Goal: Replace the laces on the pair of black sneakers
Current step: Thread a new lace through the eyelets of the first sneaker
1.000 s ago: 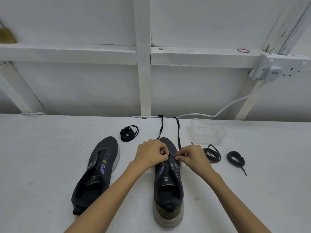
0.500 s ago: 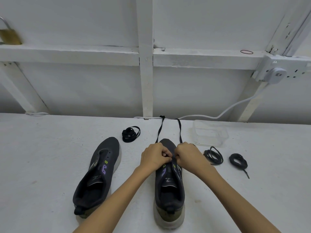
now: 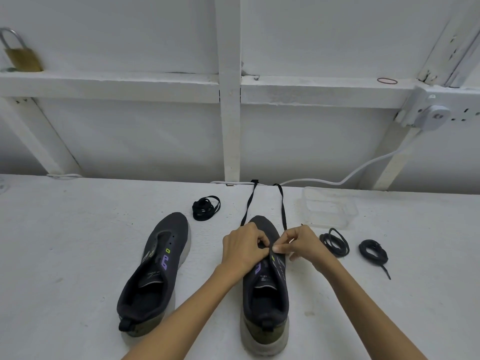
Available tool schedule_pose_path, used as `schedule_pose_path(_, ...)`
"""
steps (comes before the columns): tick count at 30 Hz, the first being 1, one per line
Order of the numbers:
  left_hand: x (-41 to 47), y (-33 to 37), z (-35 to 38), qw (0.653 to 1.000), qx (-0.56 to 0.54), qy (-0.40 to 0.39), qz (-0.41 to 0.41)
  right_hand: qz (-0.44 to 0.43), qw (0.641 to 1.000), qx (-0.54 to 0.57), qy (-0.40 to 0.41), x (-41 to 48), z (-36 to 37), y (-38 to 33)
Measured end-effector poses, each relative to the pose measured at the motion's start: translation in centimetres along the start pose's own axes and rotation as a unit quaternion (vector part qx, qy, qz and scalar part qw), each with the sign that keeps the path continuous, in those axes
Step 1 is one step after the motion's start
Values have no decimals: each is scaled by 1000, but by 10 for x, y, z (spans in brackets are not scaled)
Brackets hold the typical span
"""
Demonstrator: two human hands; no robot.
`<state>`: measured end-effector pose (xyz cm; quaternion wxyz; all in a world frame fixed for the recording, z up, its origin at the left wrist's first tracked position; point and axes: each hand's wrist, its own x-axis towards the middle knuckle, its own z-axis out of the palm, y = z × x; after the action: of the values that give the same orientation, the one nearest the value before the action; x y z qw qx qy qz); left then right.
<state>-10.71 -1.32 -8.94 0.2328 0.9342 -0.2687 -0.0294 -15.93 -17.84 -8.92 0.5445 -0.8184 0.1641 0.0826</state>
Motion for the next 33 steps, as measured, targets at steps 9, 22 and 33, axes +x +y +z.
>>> schedule_pose_path(9,2,-9,7,997,-9,-24,75,49,998,9,-37,-5,5,-10)
schedule_pose_path(22,18,-26,-5,988,-112,-63,82,53,995,64,49,-13,16,-4)
schedule_pose_path(33,12,-38,-25,960,-271,-51,39,-158,962,-169,146,-5,40,-21)
